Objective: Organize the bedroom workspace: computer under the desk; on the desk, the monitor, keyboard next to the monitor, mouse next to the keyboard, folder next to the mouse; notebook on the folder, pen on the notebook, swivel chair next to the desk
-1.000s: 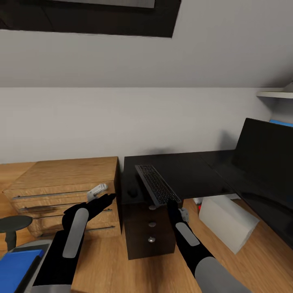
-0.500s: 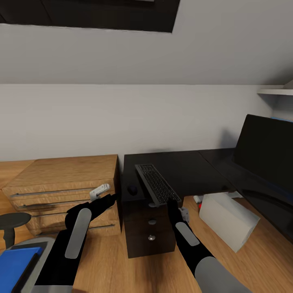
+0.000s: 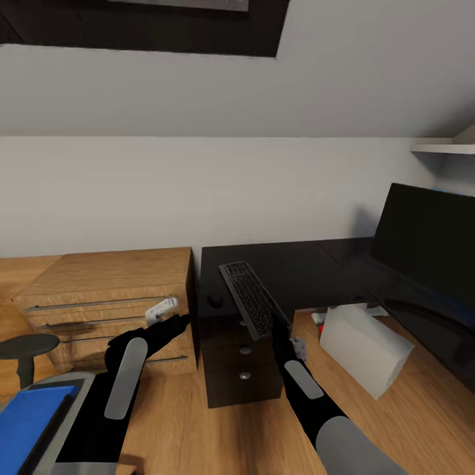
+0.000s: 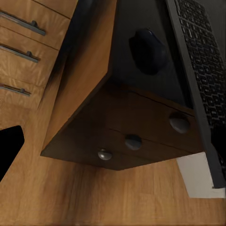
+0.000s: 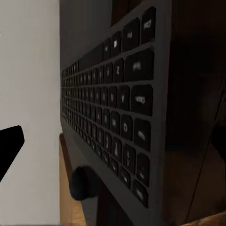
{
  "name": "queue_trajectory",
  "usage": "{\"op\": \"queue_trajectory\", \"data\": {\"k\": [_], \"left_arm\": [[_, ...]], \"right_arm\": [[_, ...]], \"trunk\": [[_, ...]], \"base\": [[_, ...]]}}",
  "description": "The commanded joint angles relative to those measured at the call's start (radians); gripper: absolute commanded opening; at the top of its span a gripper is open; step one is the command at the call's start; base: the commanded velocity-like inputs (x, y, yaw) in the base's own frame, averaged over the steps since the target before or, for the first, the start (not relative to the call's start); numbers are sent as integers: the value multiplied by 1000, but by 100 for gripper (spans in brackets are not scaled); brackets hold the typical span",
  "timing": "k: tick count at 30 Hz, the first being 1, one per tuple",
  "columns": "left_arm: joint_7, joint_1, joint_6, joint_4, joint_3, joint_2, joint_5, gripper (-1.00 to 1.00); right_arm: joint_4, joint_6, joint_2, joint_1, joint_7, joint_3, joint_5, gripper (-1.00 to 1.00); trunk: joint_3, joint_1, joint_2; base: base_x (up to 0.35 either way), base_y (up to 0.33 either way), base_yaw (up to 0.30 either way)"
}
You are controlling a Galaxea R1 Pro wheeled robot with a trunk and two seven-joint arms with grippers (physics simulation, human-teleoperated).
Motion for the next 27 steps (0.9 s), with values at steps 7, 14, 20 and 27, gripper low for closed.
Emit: {"op": "queue_trajectory", "data": {"k": [7, 14, 20, 27], "left_arm": [[8, -1, 3, -1, 1, 0, 11, 100], [8, -1, 3, -1, 1, 0, 10, 100], [8, -1, 3, -1, 0, -1, 7, 100], [16, -1, 3, -1, -2, -3, 3, 100]], "right_arm": [[0, -6, 0, -1, 6, 3, -11, 100], [-3, -10, 0, -1, 6, -4, -8, 100], [-180, -57, -14, 2, 13, -10, -6, 100], [-301, -61, -65, 29, 8, -11, -7, 100]], "trunk": [[-1, -1, -1], [-1, -1, -1], [-1, -1, -1], [15, -20, 34]], "base": [[-202, -61, 0], [-54, -35, 0], [-76, -117, 0], [-5, -9, 0]]}}
